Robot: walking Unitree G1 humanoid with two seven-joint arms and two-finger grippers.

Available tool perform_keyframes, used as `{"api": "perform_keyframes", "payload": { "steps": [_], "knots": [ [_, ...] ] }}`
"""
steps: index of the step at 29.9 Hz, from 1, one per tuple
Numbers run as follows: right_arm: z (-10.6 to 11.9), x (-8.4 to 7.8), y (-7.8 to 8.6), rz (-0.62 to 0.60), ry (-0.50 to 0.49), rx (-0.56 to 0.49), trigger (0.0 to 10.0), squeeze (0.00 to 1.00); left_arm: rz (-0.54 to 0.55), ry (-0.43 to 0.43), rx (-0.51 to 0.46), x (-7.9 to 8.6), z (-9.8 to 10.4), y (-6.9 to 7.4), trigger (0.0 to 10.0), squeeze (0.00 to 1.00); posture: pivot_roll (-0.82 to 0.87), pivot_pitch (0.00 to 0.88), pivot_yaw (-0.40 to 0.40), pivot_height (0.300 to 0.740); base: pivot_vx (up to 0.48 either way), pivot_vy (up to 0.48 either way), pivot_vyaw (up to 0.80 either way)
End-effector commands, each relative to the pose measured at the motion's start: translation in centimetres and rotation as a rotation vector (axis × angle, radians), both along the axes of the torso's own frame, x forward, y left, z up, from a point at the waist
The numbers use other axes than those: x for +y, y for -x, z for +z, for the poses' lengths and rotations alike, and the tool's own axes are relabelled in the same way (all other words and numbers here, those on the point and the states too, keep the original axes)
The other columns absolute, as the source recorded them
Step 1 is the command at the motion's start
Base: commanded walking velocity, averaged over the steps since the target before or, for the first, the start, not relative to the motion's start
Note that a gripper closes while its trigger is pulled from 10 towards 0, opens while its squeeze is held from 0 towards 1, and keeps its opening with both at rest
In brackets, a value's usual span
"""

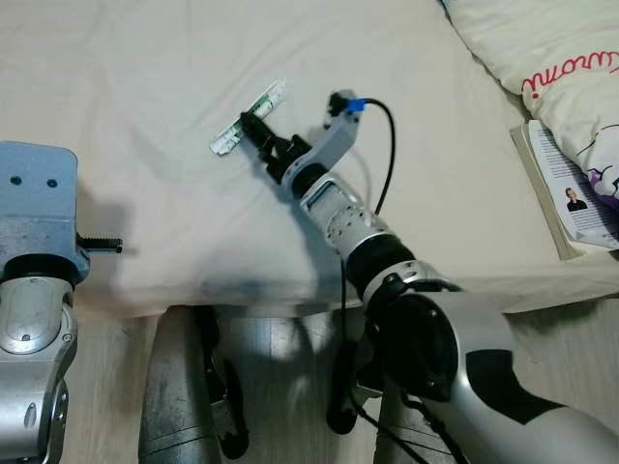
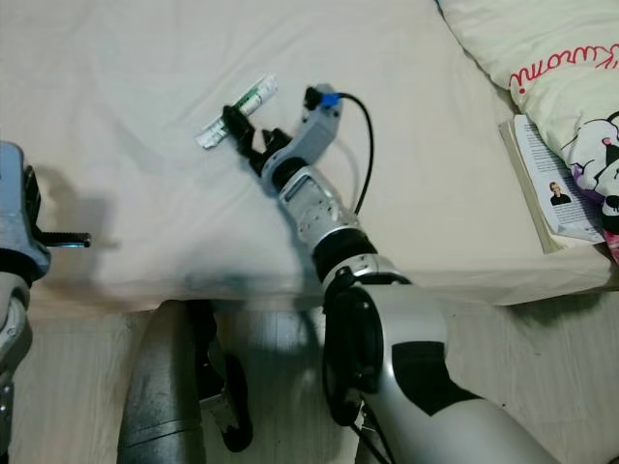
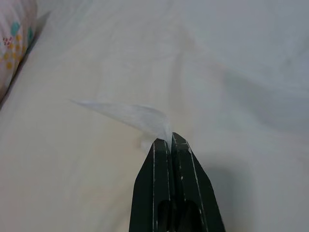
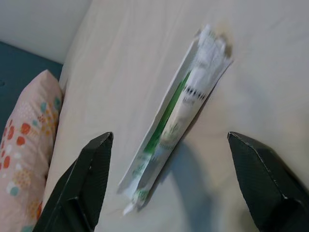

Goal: Clean up the room

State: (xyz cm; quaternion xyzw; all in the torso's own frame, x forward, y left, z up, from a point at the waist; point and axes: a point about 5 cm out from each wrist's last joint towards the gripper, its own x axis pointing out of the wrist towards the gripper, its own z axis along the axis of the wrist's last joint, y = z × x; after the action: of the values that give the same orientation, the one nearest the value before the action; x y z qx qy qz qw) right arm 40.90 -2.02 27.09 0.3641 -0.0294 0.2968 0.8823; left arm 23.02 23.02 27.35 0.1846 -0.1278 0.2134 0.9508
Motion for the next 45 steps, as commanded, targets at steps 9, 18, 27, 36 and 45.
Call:
{"api": "perform_keyframes", "payload": {
  "steps": [9, 18, 27, 36, 45],
  "knots": [
    [-1.0, -1.9, -0.5, -0.05, -0.025, 0.051, 0.0, 0.0, 0.014, 0.015, 0.061, -0.2, -0.5, 0.9, 0.0, 0.0, 0.29, 0.748, -0.102, 0.516, 0.0, 0.0, 0.0],
    [-1.5, -1.1, -0.1, 0.005, 0.13, -0.024, 0.0, 0.0, 0.017, 0.043, 0.079, -0.4, -0.8, 1.1, 0.0, 0.0, 0.26, 0.741, -0.128, 0.516, 0.0, 0.0, 0.0],
    [2.0, -0.9, 0.4, 0.037, 0.231, -0.324, 10.0, 1.0, -0.061, 0.111, 0.065, -2.6, -1.5, 0.0, 0.0, 0.0, 0.19, 0.699, -0.144, 0.516, 0.0, 0.0, 0.0],
    [4.5, -0.8, 1.2, 0.081, 0.303, -0.552, 10.0, 1.0, -0.126, 0.158, 0.01, -4.7, -1.0, -1.5, 0.0, 0.0, 0.14, 0.627, -0.15, 0.516, 0.0, 0.0, 0.0],
    [1.4, -0.6, 0.5, -0.008, 0.702, -0.497, 10.0, 1.0, -0.088, 0.128, 0.02, -4.3, -1.0, 0.1, 0.0, 0.0, 0.2, 0.674, -0.169, 0.516, 0.0, 0.0, 0.0]
  ]
}}
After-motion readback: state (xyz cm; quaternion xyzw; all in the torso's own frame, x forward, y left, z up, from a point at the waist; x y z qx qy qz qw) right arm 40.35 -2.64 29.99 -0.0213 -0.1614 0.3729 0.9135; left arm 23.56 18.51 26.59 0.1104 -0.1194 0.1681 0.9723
